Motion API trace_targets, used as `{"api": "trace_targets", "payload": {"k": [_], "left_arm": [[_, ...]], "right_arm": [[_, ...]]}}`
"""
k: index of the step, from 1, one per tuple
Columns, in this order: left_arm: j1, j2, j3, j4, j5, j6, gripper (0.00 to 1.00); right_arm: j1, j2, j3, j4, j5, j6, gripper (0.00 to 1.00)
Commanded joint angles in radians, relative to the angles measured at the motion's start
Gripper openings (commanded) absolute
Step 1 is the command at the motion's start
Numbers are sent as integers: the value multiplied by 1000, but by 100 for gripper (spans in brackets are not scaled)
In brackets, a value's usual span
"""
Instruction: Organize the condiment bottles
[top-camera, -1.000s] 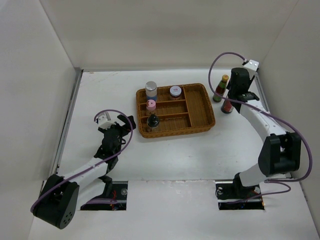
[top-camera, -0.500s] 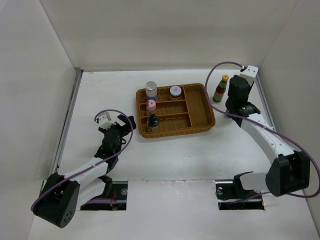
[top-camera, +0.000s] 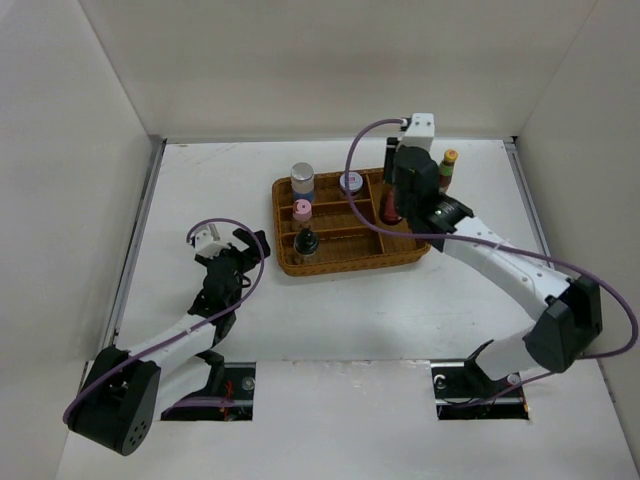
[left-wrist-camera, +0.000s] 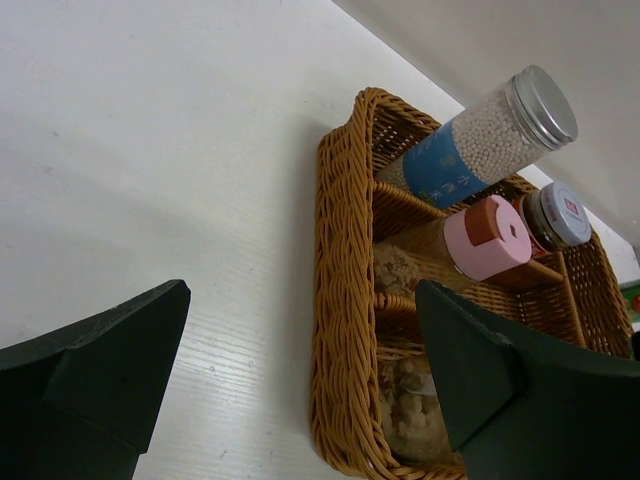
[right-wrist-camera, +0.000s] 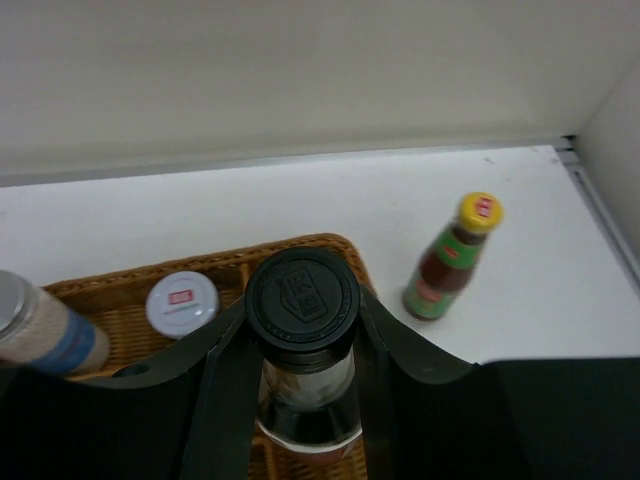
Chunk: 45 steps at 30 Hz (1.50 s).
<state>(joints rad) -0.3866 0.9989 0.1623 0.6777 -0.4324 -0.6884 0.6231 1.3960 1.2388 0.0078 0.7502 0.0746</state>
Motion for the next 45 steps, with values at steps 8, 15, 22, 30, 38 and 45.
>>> {"api": "trace_targets", "payload": {"k": [8,15,22,30,38,45], "left_arm": [[15,-20,16,54,9,-7,100],[16,-23,16,52,11,-7,100],[16,-22,16,54,12,-7,100],[12,-20,17,54,12,-7,100],[12,-17,20,52,12,-7,100],[12,-17,20,52,11,-7,100]], "right_arm": [[106,199,264,164,-46,8,25],[143,268,254,195,-46,31,25],[151,261,113,227,-40,105,27],[151,209,-15,258,-51,177,49],[120,49,-68,247,-107,179,79],[-79,-133,-160,227,-186,209,83]]}}
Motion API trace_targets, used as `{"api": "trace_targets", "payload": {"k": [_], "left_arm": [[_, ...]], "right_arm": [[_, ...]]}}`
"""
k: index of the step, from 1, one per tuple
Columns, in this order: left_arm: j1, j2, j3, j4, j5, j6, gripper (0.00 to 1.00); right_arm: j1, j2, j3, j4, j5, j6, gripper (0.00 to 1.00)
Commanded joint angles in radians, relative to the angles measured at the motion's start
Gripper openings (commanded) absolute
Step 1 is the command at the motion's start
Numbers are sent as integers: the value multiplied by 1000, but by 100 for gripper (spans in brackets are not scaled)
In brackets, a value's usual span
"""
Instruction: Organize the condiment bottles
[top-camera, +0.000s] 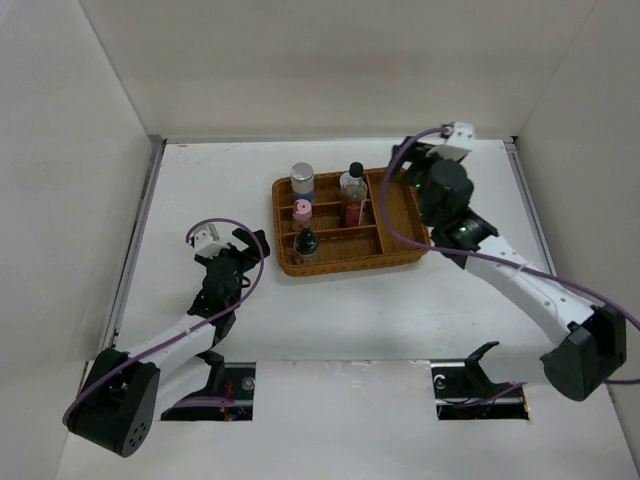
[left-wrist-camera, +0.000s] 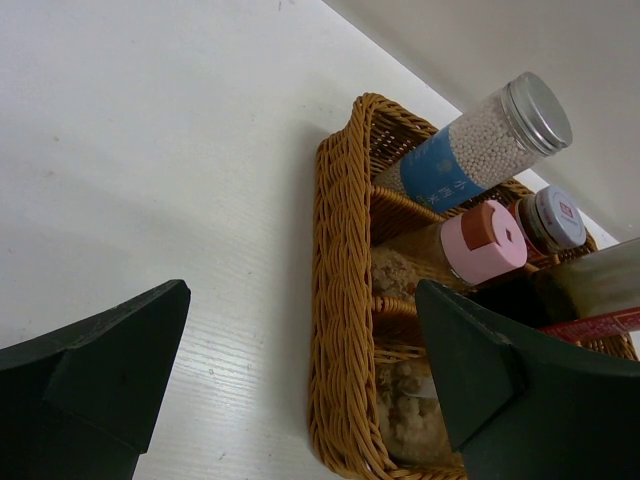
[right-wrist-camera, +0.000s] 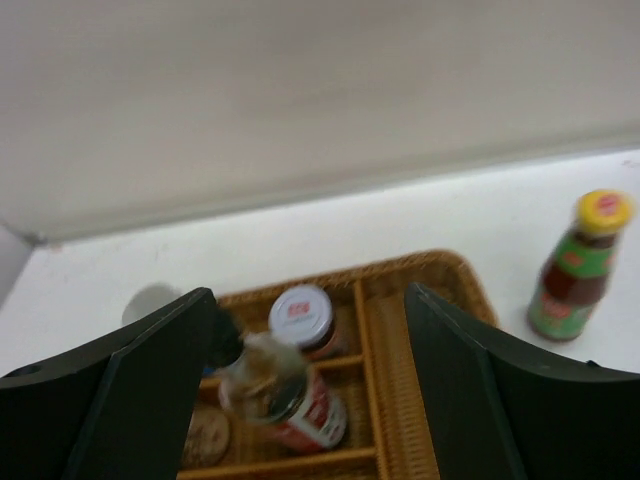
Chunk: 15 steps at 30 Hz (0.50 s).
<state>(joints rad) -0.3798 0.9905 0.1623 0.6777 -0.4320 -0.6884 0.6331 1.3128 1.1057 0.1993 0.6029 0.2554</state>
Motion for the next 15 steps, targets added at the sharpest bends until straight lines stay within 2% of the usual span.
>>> {"api": "trace_targets", "payload": {"k": [1,4,7,15], "left_arm": [[5,-7,20,52,12,-7,100],[2,-9,20,51,12,-7,100],[2,-10,20,52,7,-7,100],[5,17,22,59,10,-7,100]], "right_arm": [[-138,-50,-32,26,-54,31,84],[-281,11,-4,-41,-89,41,84],[-373,129,66,-95,-110,27,86],[-476,391,255,-161,-156,-7,86]]}}
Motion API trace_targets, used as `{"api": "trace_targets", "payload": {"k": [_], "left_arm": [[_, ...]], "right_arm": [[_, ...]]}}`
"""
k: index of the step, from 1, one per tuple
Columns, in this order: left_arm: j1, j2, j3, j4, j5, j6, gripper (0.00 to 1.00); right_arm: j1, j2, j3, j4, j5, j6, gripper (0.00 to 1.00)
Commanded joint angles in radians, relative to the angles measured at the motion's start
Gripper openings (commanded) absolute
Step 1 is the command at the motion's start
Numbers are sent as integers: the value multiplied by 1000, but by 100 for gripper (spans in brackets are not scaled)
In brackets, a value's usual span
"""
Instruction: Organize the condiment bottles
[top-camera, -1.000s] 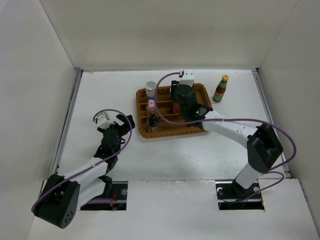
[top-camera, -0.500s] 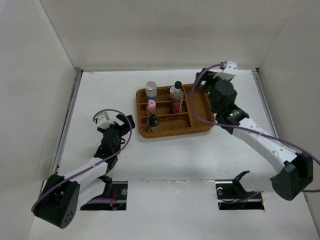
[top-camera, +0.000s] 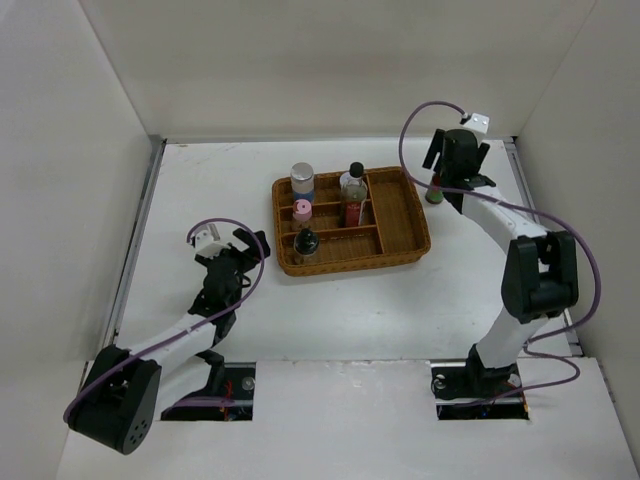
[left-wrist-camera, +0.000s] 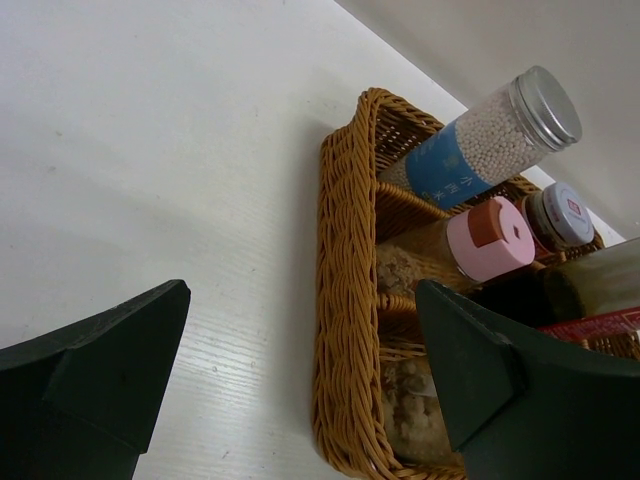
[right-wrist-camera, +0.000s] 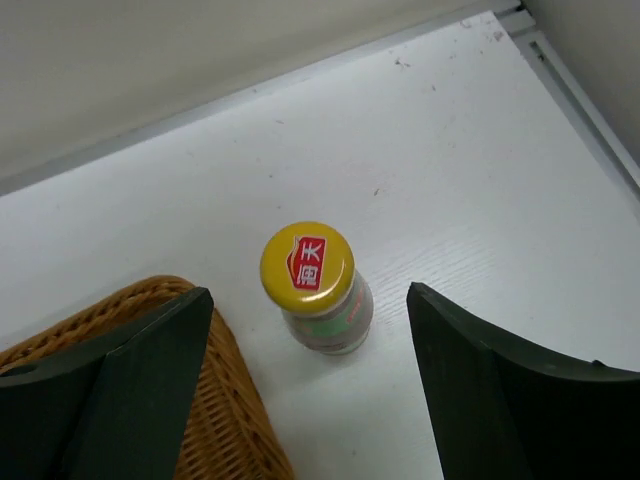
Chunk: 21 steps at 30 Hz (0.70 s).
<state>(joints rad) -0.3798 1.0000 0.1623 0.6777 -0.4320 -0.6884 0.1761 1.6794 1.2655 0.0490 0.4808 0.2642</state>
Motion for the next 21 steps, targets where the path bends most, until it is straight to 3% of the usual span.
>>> {"api": "trace_targets", "payload": {"k": [1,5,9,12,21], "left_arm": [[5,15,25,60,12,-7,100],[-3,45,29,72,12,-7,100],[2,55,29,77,12,-7,100],[-4,61,31,83,12,-7,100],[-8,35,26,80,12,-8,100]], "right_arm": [[-25,54,116,-14,-36,-22,84],[-46,149,182,-6,-41,-42,74],[-48,174,192,2,-18,-48,44],[-43,122,135,29,36,-40,30],[73,-295,-144,150,174,-33,27]]}}
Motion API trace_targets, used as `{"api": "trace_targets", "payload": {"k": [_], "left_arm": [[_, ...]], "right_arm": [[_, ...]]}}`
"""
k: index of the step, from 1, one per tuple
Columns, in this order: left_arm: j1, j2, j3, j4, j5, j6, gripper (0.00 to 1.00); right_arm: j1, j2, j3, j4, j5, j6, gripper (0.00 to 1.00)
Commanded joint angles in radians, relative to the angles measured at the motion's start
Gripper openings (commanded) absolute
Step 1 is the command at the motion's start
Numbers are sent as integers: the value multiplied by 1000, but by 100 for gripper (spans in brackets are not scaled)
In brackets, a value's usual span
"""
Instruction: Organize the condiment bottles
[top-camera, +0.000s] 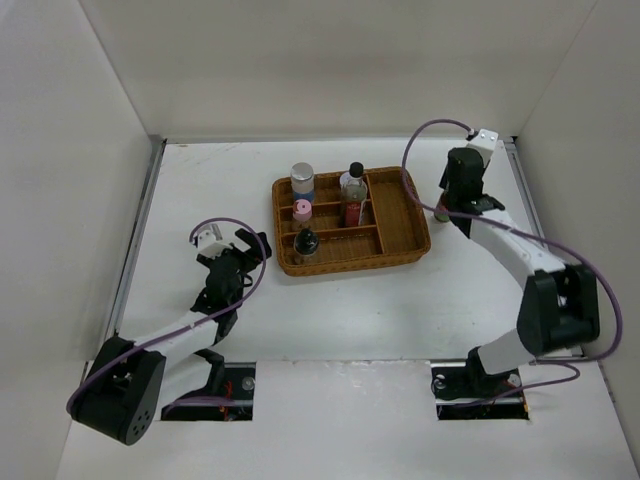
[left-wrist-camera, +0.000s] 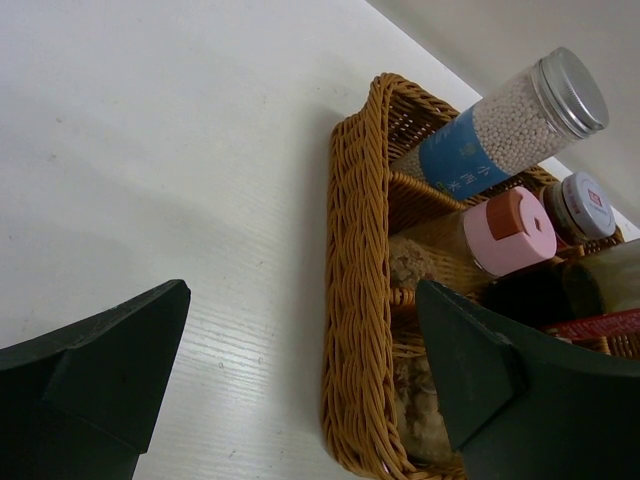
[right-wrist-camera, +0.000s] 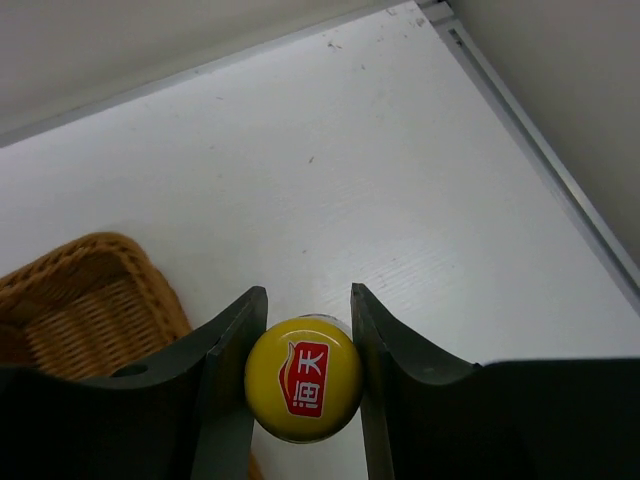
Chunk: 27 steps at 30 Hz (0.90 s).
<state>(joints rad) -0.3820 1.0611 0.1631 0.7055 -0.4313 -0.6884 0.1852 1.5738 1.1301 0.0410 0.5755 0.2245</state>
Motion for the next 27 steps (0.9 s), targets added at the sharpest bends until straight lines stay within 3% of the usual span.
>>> {"api": "trace_targets", "payload": {"k": [1,7,14,27], "left_arm": [[-7,-33,24,51,9,-8,100],[-13,-32,24,49,3,-8,100],[-14,-35,33,25,-29,-14,100],[-11,-35,41,3,-35,-17,100]], "right_arm": [[91,-236,-38,158,87,10,27],[289,-415,-136,140,103,25,27],[507,-357,-113,161,93,64,27],[612,-227,-174,296,83,104,27]]}}
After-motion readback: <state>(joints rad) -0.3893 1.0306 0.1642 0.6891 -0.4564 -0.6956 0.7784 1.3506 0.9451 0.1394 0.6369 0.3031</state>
